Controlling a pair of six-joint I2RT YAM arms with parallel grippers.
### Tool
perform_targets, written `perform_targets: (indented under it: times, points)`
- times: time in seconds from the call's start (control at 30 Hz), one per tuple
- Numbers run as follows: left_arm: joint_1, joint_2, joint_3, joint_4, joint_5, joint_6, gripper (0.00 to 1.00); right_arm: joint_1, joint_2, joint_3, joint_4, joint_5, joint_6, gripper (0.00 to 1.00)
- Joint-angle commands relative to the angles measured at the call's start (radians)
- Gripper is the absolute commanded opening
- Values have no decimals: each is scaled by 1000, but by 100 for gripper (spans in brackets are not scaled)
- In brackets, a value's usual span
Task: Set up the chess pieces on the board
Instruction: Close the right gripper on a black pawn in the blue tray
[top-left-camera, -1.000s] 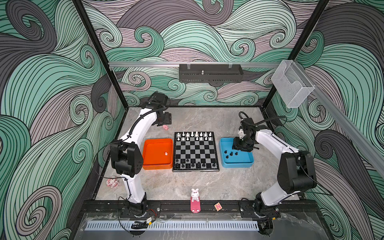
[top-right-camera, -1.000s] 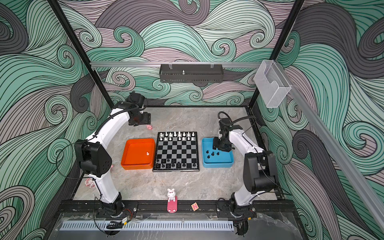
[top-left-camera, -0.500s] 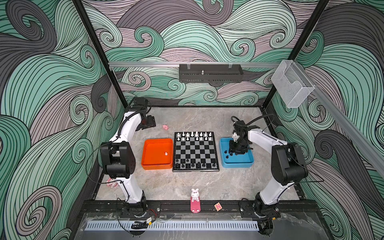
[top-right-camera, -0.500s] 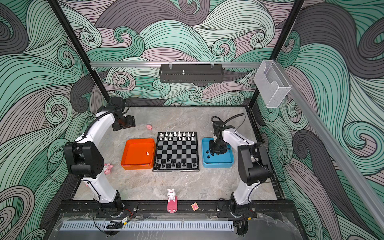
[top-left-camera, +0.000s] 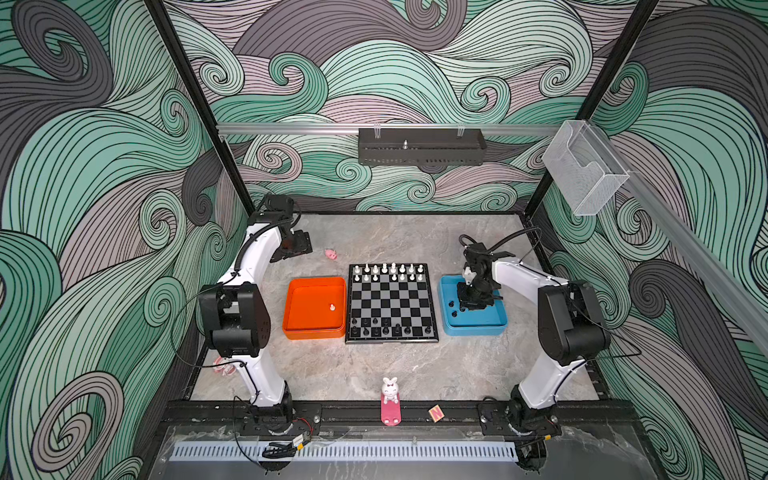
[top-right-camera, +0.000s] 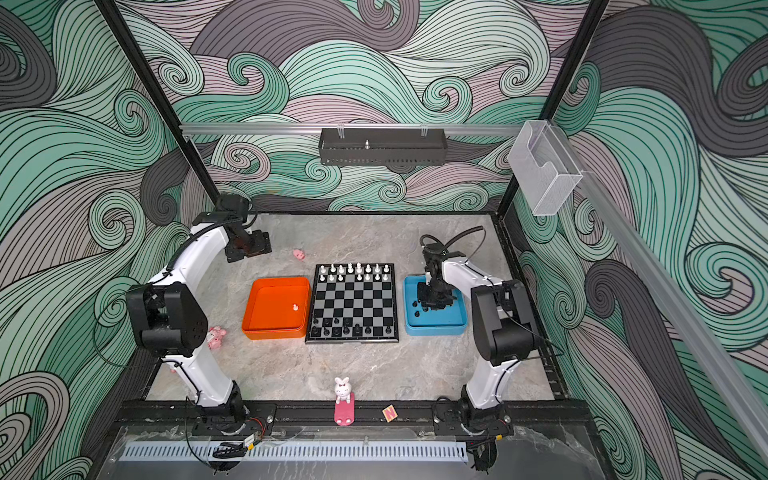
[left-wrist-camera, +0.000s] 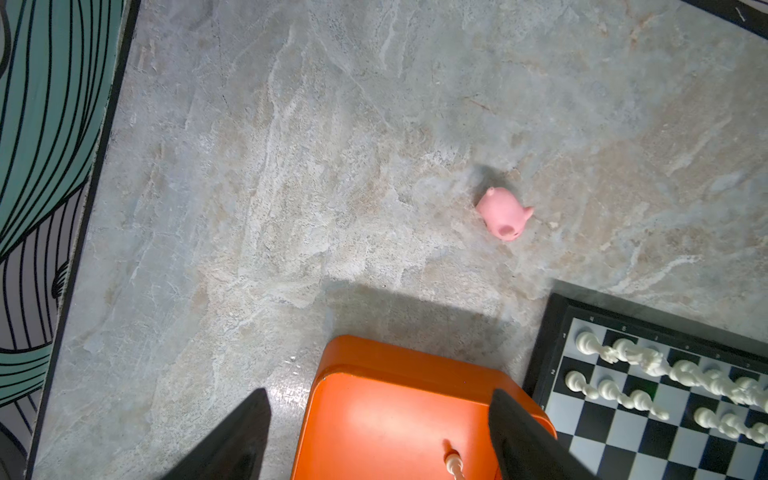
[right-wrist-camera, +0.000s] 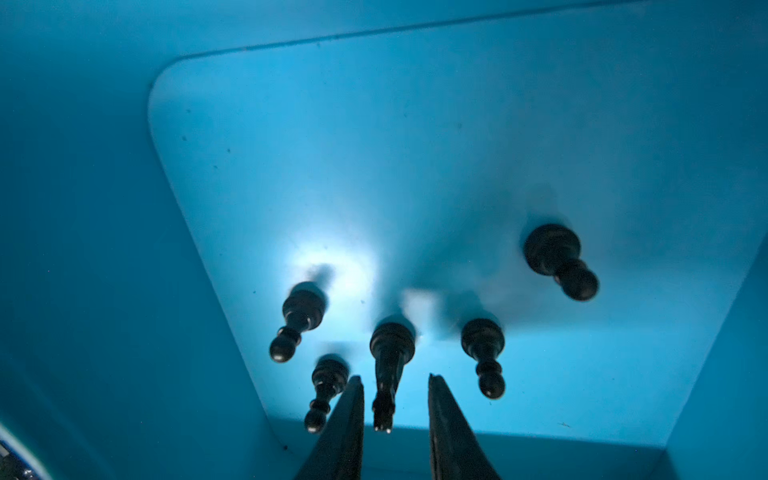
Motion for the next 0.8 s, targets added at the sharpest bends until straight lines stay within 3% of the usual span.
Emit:
perform_targets:
  times: [0.0, 0.5, 0.77]
  points:
    - [6, -14, -4, 6, 11, -6, 85, 6, 23, 21, 3, 23, -1, 25]
    - [6, 7, 0, 5, 34, -9, 85, 15, 24, 48, 5, 30, -23, 8]
    - [6, 15, 0, 6, 36, -9, 85, 23, -22, 88, -56, 49, -53, 4]
